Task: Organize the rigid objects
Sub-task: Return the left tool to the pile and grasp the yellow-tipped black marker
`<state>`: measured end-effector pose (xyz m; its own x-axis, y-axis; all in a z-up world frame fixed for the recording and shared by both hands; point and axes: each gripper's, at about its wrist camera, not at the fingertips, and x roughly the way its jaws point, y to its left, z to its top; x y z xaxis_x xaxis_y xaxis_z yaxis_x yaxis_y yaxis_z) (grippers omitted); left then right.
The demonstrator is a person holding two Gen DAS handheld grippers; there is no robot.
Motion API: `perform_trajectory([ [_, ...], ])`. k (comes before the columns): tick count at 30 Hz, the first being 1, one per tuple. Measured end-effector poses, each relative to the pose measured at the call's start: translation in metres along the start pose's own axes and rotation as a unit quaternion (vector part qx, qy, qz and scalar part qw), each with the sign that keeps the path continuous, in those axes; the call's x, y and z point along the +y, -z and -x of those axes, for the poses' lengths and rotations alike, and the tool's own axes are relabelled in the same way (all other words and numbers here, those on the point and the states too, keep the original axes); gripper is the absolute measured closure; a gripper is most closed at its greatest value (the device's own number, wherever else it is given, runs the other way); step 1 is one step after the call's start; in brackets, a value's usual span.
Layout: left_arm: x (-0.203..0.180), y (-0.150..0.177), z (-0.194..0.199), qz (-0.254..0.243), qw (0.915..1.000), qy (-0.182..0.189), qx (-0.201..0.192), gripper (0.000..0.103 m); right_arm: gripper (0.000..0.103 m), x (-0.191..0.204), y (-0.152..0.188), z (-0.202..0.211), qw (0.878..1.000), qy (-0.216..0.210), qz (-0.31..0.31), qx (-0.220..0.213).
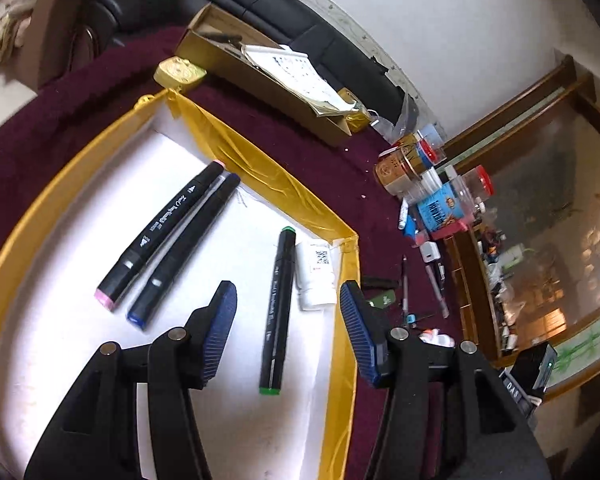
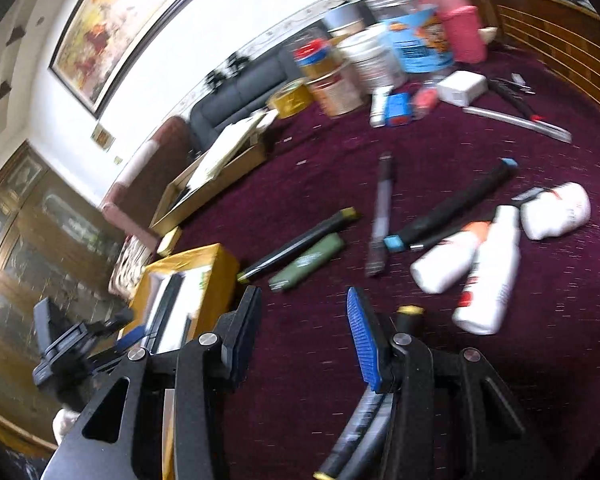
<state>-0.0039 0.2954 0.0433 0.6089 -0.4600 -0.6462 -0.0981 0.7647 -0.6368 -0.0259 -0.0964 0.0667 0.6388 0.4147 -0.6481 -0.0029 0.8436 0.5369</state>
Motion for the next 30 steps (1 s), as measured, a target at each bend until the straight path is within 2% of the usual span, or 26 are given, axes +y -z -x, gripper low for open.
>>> perform_trajectory([
  [3, -0.011, 0.010, -0.001, -0.016, 0.9998, 0.003, 0.013, 0.050, 0.063, -0.026, -0.003, 0.007, 0.999, 0.020, -0.019, -0.017],
  [8, -0.060, 0.035, -0.013, -0.087, 0.9954, -0.001, 0.042, 0.050, 0.063, -0.065, -0.007, 0.019, 0.997, 0.053, -0.041, -0.048],
  [10, -0.089, 0.052, -0.018, -0.124, 0.9907, 0.007, 0.057, 0.050, 0.063, -0.077, -0.006, 0.023, 0.995, 0.065, -0.045, -0.060],
  [13, -0.124, 0.076, -0.023, -0.171, 0.9825, 0.014, 0.071, 0.044, 0.064, -0.096, -0.002, 0.025, 0.993, 0.080, -0.052, -0.071],
  [17, -0.169, 0.113, -0.042, -0.241, 0.9659, 0.010, 0.094, 0.044, 0.064, -0.119, 0.004, 0.029, 0.990, 0.087, -0.065, -0.085],
  [20, -0.184, 0.135, -0.062, -0.276, 0.9558, -0.009, 0.102, 0.044, 0.064, -0.134, 0.004, 0.034, 0.989, 0.067, -0.096, -0.088],
  [24, -0.189, 0.151, -0.089, -0.294, 0.9481, -0.038, 0.114, 0.044, 0.064, -0.134, 0.005, 0.032, 0.991, 0.056, -0.092, -0.078],
  [30, -0.184, 0.162, -0.104, -0.304, 0.9434, -0.052, 0.123, 0.044, 0.063, -0.128, 0.007, 0.026, 0.994, 0.053, -0.074, -0.065],
])
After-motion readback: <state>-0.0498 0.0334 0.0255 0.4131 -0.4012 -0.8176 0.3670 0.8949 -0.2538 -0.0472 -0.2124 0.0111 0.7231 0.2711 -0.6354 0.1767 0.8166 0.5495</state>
